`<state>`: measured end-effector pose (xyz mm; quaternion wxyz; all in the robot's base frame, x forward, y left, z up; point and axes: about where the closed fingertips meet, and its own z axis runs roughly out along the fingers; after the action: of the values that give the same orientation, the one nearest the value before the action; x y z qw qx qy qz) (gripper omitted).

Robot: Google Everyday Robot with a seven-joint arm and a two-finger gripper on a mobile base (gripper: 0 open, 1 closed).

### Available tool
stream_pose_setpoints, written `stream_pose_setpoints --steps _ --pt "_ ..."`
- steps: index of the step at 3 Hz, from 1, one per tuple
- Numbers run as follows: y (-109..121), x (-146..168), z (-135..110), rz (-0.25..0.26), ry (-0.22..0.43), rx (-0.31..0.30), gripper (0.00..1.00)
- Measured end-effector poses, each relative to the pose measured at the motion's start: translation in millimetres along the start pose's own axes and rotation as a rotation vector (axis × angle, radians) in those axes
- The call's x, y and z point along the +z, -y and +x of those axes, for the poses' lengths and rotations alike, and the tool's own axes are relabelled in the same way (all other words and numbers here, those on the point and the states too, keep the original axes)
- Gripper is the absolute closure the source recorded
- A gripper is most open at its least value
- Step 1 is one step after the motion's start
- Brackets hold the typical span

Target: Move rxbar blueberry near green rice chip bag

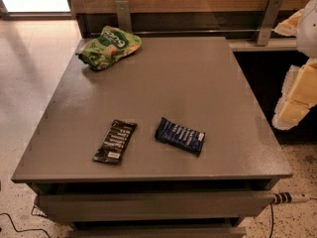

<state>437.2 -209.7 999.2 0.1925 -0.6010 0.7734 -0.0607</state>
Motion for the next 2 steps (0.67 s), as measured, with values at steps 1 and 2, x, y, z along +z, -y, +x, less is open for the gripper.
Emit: stream_pose_setpoints --steps 1,2 --pt "-0.2 0.2 -0.1 0.000 0.002 0.001 0.00" --pt "-10.0 13.6 -4.2 0.008 0.115 0.052 0.00"
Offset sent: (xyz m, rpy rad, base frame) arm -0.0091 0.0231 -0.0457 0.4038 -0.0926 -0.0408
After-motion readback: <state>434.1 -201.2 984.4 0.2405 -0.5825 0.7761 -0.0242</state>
